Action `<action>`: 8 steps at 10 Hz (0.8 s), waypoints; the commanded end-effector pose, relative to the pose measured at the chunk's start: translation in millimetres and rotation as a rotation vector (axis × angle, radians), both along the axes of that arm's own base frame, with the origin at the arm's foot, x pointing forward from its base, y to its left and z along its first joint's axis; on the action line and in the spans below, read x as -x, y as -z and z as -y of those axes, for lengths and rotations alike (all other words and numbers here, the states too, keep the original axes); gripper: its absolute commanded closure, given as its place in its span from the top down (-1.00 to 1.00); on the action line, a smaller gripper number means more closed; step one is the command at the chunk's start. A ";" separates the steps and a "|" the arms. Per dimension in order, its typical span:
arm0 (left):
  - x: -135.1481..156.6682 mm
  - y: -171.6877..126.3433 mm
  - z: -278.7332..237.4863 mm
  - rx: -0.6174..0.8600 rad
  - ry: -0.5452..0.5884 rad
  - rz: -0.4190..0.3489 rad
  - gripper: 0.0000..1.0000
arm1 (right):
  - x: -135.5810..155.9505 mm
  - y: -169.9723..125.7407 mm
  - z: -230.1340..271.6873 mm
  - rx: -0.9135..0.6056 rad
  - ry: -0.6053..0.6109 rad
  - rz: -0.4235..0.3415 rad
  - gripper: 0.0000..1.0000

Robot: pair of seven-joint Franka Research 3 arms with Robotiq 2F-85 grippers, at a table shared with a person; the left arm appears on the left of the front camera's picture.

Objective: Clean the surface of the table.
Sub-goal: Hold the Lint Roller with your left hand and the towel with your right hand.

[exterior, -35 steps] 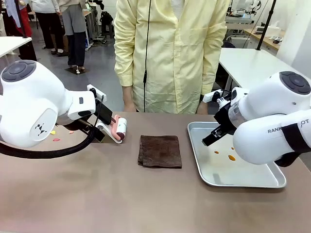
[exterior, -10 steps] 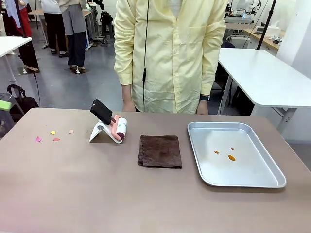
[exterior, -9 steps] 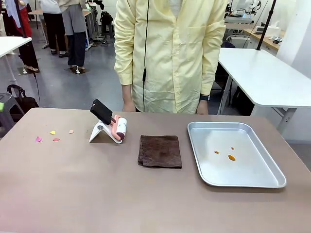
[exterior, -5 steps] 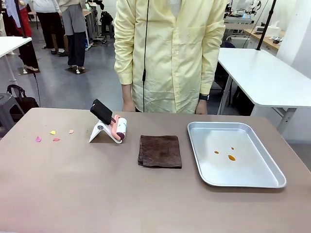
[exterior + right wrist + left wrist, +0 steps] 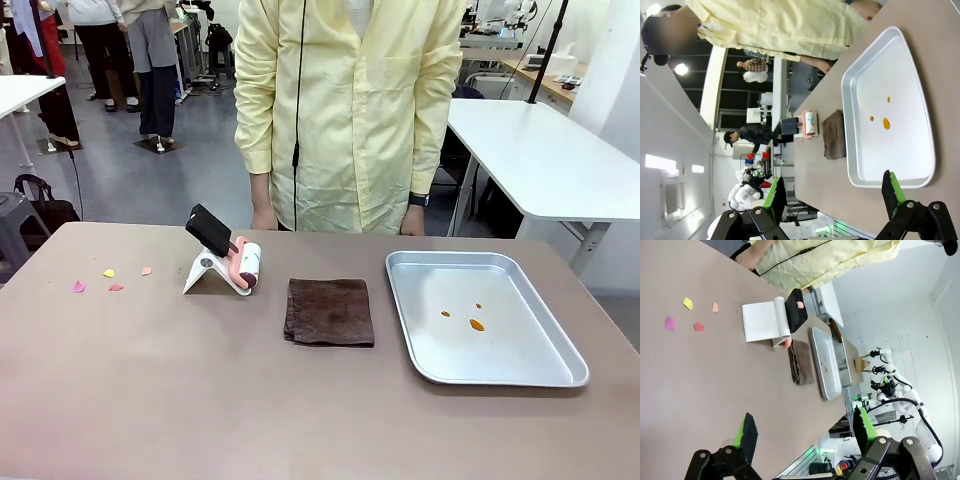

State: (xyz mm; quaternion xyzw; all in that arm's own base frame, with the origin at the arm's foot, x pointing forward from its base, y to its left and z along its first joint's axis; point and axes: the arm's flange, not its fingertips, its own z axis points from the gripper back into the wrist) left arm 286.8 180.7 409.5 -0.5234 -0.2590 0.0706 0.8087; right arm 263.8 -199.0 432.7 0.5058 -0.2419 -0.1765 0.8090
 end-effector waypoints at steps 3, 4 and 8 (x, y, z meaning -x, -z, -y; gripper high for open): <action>5.4 -6.8 9.7 -0.023 0.007 0.055 1.00 | 0.5 -11.8 -26.3 0.136 0.027 0.034 1.00; 6.5 -17.8 23.7 -0.071 0.029 0.072 1.00 | -0.6 -23.4 -52.7 0.226 0.009 0.046 1.00; -24.0 -42.3 117.1 -0.303 0.185 0.065 1.00 | -42.4 -36.8 -192.7 0.590 -0.189 0.101 1.00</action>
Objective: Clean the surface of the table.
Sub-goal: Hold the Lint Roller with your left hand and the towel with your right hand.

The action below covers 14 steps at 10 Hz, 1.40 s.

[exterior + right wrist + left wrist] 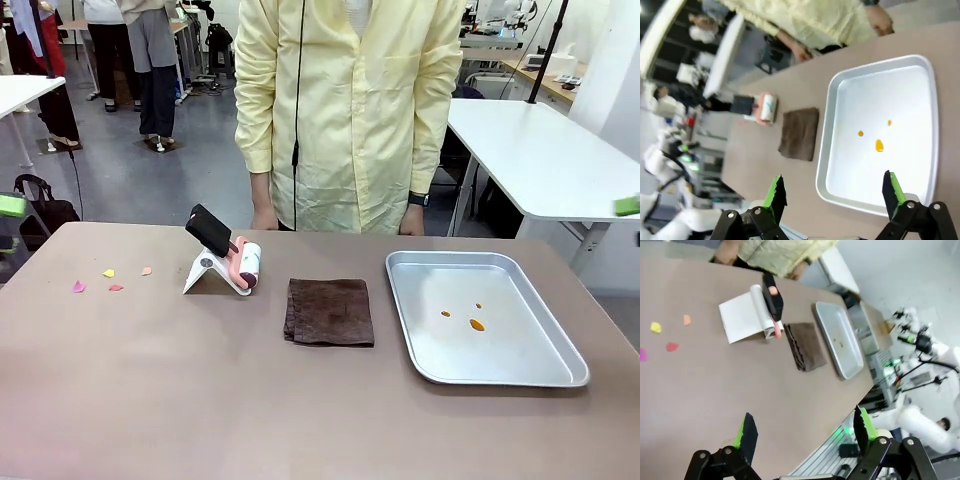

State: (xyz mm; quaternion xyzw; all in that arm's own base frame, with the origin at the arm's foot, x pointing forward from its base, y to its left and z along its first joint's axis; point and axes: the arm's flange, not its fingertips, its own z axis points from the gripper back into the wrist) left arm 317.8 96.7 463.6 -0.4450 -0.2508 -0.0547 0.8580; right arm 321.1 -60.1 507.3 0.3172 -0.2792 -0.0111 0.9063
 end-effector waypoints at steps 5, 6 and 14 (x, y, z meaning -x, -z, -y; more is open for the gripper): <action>-39.2 13.5 121.8 -0.137 0.024 -0.069 1.00 | -13.5 95.3 -224.7 0.357 -0.234 -0.065 1.00; -49.2 13.6 130.5 -0.148 0.057 -0.119 1.00 | -11.7 113.6 -251.4 0.412 -0.310 -0.090 1.00; -175.2 12.0 145.8 -0.190 -0.036 -0.293 1.00 | -27.6 136.8 -311.7 0.312 -0.231 -0.294 1.00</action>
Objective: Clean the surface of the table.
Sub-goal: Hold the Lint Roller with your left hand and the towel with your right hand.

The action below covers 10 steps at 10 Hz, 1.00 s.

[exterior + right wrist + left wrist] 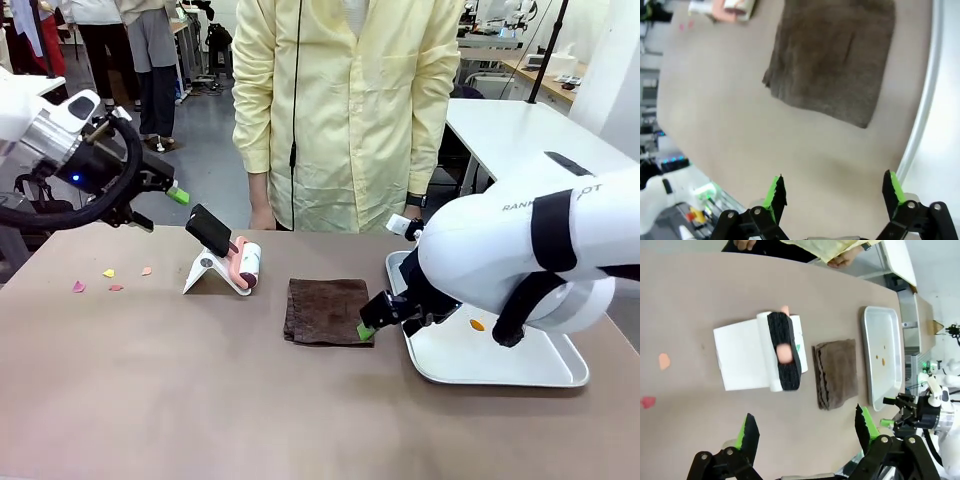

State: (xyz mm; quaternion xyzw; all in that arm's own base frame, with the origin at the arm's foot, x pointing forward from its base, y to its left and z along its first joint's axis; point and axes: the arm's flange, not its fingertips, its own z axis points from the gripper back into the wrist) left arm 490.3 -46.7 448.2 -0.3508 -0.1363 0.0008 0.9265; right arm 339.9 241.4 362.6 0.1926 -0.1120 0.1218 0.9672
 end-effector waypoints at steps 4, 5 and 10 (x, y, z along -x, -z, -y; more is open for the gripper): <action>-5.4 0.3 2.2 0.004 0.008 -0.005 1.00 | 0.0 0.0 0.0 0.000 0.000 0.000 1.00; -5.4 0.3 2.2 0.004 0.008 -0.005 1.00 | 0.0 0.0 0.0 0.000 0.000 0.000 1.00; -6.3 2.6 3.6 -0.002 0.010 -0.014 1.00 | -4.8 -3.4 -6.4 -0.008 0.019 -0.015 1.00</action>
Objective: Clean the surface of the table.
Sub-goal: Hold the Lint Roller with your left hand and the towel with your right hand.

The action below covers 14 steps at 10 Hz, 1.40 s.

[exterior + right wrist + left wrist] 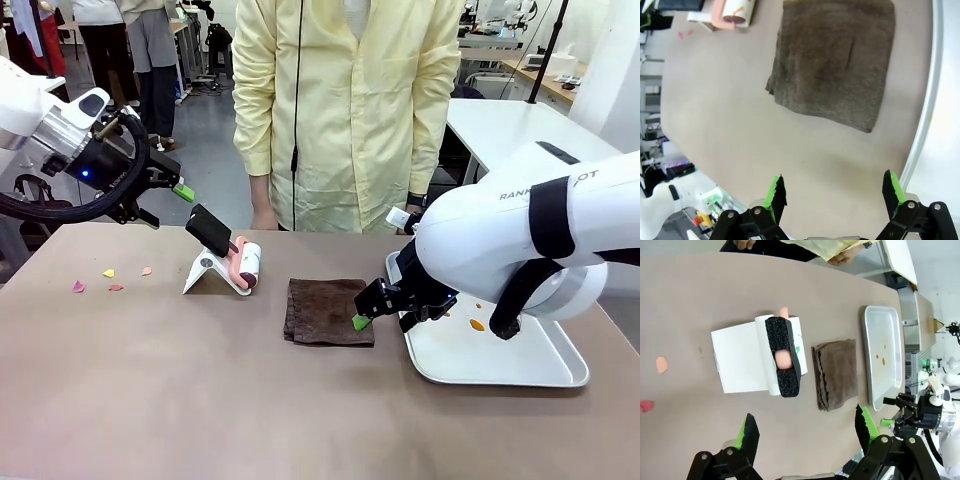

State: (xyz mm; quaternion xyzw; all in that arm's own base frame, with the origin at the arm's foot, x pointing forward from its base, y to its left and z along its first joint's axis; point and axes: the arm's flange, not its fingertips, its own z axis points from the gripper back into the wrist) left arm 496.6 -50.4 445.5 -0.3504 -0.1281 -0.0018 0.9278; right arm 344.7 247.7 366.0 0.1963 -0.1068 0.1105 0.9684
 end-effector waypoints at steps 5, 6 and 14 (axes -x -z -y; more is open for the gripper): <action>-38.3 4.2 21.0 -0.070 0.099 -0.073 1.00 | -61.2 12.9 -23.3 -0.101 -0.018 -0.056 1.00; -44.0 7.8 25.7 -0.083 0.116 -0.094 1.00 | -73.3 16.1 -31.3 -0.098 0.006 -0.054 1.00; -49.8 34.5 26.6 -0.047 0.103 -0.127 1.00 | -123.6 51.0 -48.5 0.108 0.305 -0.094 1.00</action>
